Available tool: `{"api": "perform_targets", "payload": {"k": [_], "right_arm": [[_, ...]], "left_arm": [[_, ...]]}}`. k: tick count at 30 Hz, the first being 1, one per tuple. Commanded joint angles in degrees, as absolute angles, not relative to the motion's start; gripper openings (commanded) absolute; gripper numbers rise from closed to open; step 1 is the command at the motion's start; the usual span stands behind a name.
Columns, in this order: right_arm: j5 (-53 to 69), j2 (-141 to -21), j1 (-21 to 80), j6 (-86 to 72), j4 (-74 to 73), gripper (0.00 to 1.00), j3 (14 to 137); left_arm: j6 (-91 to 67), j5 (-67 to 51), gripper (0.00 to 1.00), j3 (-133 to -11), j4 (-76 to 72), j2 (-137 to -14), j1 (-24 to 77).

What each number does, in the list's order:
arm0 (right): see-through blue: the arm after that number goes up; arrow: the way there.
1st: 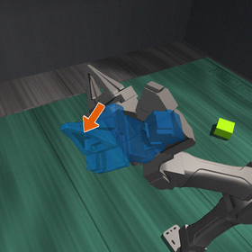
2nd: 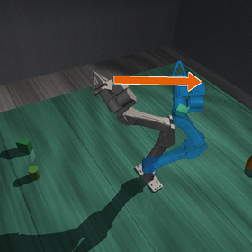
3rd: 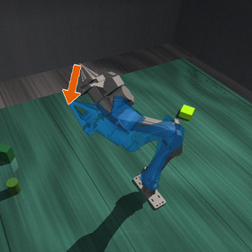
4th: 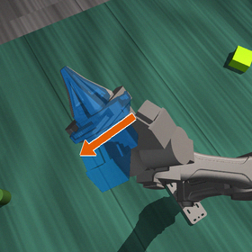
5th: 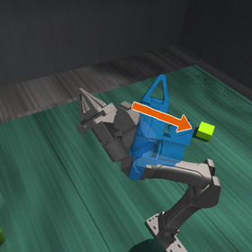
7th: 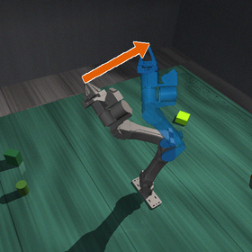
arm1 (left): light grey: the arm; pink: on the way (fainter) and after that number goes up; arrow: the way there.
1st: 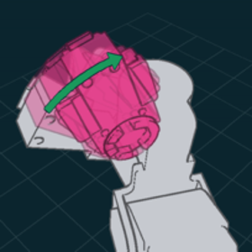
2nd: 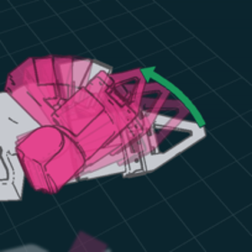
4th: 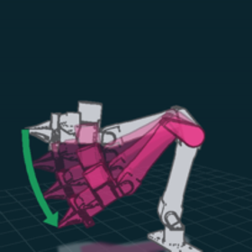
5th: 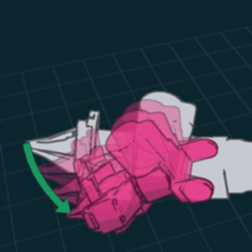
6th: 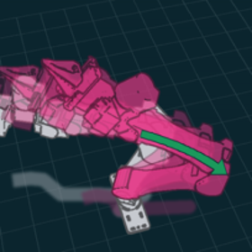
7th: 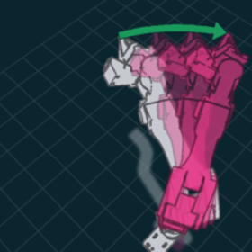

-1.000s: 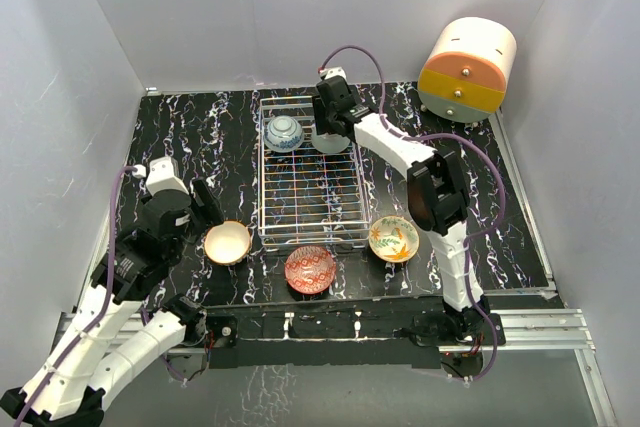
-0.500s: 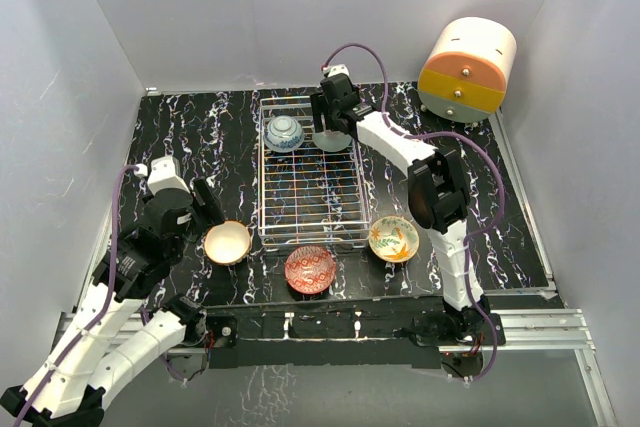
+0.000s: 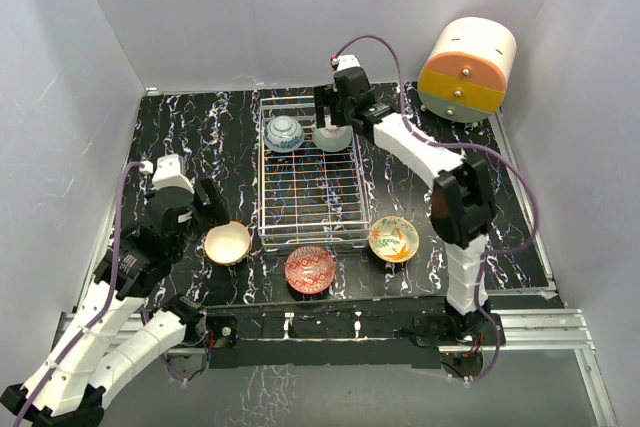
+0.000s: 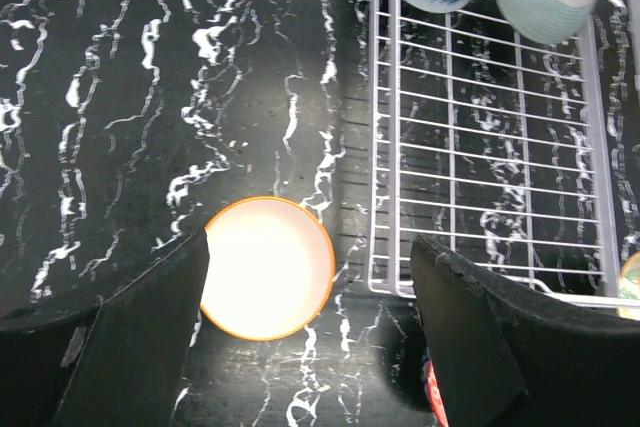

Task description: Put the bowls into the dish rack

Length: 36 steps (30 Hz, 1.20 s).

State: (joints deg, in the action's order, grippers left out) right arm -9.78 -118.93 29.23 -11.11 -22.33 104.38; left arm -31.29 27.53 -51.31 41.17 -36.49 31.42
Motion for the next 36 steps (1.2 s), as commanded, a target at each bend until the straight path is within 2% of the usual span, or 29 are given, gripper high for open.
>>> {"api": "perform_targets", "payload": {"k": [1, 2, 6, 11, 19, 28, 36], "right_arm": [[-8.9, -105.3, 29.4, -12.9, -17.6, 0.91, 99.5], [-9.1, -103.1, 29.2, -13.1, -18.0, 0.95, 97.6], [-6.8, -93.9, 28.0, -14.7, -20.2, 0.99, 89.2], [-1.2, -82.4, 22.6, -18.6, -27.3, 0.99, 78.2], [-4.0, -64.2, 20.4, -20.5, -43.4, 0.99, 67.2], [8.1, -55.4, 20.4, -26.0, -52.0, 0.97, 52.3], [10.7, -51.1, 23.2, -26.8, -54.8, 0.89, 49.8]], "left_arm": [[-25.5, 20.1, 0.85, -53.5, 37.1, -36.6, 31.5], [-24.5, 18.2, 0.88, -53.8, 36.4, -36.9, 31.5], [-23.9, 14.6, 0.97, -54.3, 35.5, -38.4, 31.5], [-27.1, 16.4, 0.97, -51.5, 35.0, -37.3, 31.5], [-28.5, 15.1, 0.97, -49.2, 32.4, -37.2, 31.6], [-28.7, 15.0, 0.97, -48.3, 33.6, -34.7, 31.5], [-29.7, 15.5, 0.97, -46.2, 33.6, -33.2, 31.5]]}}
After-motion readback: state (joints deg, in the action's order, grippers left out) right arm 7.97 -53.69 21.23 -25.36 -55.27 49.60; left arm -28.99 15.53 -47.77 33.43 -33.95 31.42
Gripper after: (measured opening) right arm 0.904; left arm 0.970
